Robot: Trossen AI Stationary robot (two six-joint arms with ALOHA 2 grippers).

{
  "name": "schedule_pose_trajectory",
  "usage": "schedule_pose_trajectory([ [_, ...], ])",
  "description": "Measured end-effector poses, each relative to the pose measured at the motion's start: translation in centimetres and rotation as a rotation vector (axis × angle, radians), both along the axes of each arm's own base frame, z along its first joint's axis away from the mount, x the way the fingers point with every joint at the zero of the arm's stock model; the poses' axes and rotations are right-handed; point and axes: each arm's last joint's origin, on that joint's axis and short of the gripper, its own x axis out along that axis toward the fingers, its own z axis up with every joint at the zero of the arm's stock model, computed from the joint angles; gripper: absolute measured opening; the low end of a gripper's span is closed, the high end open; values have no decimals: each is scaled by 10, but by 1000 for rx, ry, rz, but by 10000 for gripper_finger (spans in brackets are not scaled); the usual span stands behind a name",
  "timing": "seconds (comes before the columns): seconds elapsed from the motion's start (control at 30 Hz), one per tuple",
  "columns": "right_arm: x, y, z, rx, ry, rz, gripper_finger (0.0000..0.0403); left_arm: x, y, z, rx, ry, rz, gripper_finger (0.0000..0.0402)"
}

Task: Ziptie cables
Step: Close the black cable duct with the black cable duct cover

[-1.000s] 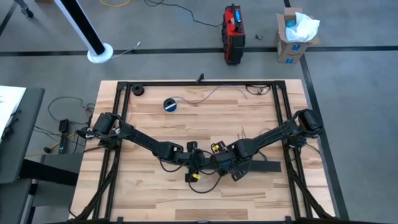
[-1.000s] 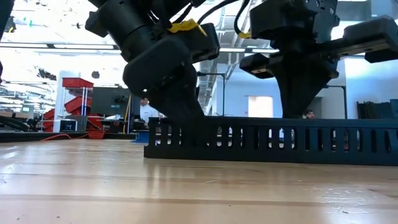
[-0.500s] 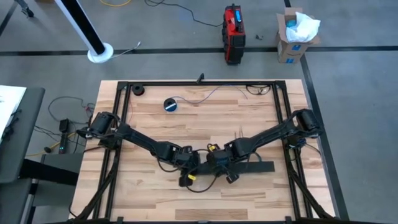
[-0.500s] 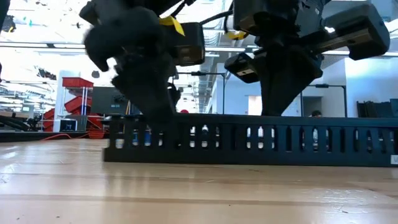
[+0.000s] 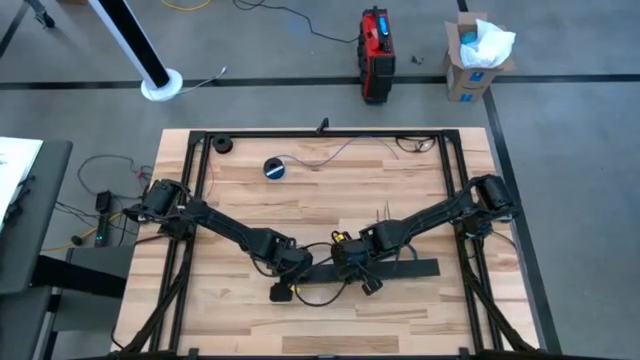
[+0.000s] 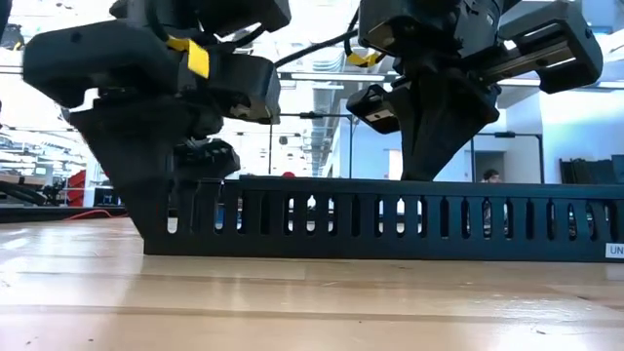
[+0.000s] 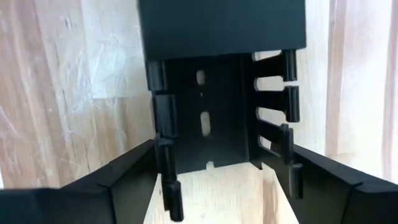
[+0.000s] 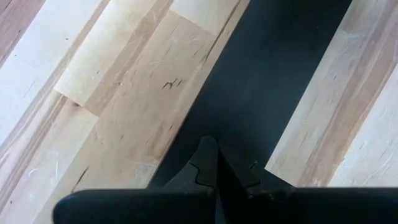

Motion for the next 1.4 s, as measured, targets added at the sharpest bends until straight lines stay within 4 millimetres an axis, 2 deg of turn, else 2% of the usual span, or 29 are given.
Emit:
schedule_pose_trajectory([
  [0.43,0,-1,0,-4,0,-26,0,19,-9,4,39,-258,61,300],
  [0.57,0,-1,0,-5,0,-27,0,15,-9,1,32,-221,69,300],
  [0.7,1,-1,0,-4,-2,-27,0,8,-19,-2,13,-183,33,300],
  [1.07,1,-2,0,-3,-1,-33,0,1,-36,-2,102,-234,58,299],
  [1.4,1,-3,0,8,6,-60,0,-3,-34,-7,125,-240,85,257],
])
